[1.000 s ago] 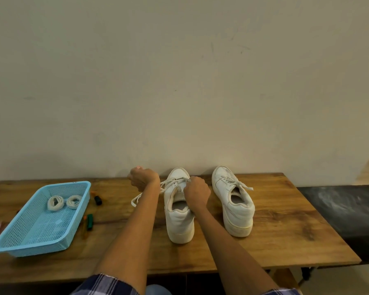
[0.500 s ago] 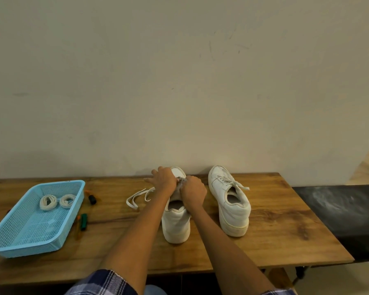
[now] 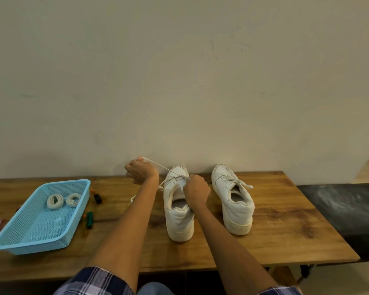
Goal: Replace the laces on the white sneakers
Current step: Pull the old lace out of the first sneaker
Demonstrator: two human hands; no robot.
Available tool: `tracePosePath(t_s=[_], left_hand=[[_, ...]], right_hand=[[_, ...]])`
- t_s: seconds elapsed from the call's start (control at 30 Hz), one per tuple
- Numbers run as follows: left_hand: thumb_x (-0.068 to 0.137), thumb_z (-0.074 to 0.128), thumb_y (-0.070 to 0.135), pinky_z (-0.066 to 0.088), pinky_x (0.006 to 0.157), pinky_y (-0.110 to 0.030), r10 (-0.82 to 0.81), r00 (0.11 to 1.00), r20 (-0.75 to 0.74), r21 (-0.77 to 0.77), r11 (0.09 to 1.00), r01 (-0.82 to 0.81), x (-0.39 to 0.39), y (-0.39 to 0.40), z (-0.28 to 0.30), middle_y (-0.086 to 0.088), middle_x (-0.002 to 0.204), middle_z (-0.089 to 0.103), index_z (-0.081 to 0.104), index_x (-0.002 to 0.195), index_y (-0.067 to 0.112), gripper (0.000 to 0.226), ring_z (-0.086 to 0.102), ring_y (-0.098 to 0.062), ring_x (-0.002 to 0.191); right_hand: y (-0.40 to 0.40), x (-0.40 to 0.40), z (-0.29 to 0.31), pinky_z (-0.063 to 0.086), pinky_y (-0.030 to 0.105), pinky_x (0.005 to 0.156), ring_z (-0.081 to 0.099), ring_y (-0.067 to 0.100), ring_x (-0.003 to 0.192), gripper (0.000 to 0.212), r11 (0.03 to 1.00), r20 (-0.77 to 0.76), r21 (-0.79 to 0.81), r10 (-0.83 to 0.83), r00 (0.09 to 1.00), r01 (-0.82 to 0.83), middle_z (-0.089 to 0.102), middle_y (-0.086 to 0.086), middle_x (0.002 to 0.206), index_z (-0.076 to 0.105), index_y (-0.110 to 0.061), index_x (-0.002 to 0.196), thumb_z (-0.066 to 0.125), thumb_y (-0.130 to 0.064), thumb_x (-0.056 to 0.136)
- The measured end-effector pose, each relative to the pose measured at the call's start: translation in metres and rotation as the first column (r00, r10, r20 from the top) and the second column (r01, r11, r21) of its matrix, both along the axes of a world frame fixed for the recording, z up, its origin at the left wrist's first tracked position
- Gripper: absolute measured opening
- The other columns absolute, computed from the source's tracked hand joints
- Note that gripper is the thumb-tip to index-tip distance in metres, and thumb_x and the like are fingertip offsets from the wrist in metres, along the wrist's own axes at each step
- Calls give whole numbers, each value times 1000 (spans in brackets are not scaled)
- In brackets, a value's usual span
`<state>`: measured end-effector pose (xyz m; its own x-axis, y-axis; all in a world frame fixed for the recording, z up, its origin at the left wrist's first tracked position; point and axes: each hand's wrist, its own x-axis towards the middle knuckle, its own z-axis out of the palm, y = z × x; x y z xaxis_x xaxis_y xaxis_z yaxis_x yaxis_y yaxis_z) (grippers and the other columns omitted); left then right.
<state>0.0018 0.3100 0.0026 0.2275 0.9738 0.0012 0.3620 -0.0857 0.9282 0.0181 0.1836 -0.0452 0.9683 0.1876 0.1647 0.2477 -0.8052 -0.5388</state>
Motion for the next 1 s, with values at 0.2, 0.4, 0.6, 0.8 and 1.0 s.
tracePosePath(t_s=[0.2,0.4,0.6,0.8,1.0], left_hand=[[88,63,30,28,105,-58,-174,799,-576,15,975,224,5,-1,-15,-13,137,41,53,124,8,43,32,-34,130],[84,69,32,37,96,-44,-490,629,-604,233,646,727,19,-24,-25,-3,122,50,66,101,23,19,38,-26,119],[94,53,30,34,96,-42,-390,539,-747,234,604,762,24,-30,-36,-5,121,52,67,107,20,22,40,-25,118],[99,44,25,37,93,-40,-355,777,-520,362,733,577,16,-33,-44,-11,128,46,55,120,10,29,43,-27,117],[98,44,13,39,69,-31,-320,932,-169,423,831,362,10,-35,-51,-15,117,50,55,105,1,18,52,-29,97]], right_hand=[[0,1,-1,44,27,67,62,21,89,20,1000,9,-8,4,1000,-4,65,6,101,64,-9,101,46,-11,93],[1,2,-1,46,26,67,62,19,87,22,1000,22,-7,-10,1000,10,65,5,100,64,-10,101,44,-15,96],[1,3,-1,48,27,69,63,19,87,21,1000,16,-21,-11,1000,11,65,5,100,64,-11,100,43,-15,96],[1,1,-2,50,29,72,63,20,89,23,1000,29,-7,-14,999,14,65,6,101,64,-10,101,44,-21,97],[2,0,-1,45,28,68,62,21,88,26,999,44,-21,35,998,-34,65,7,99,64,-9,99,44,-25,97]])
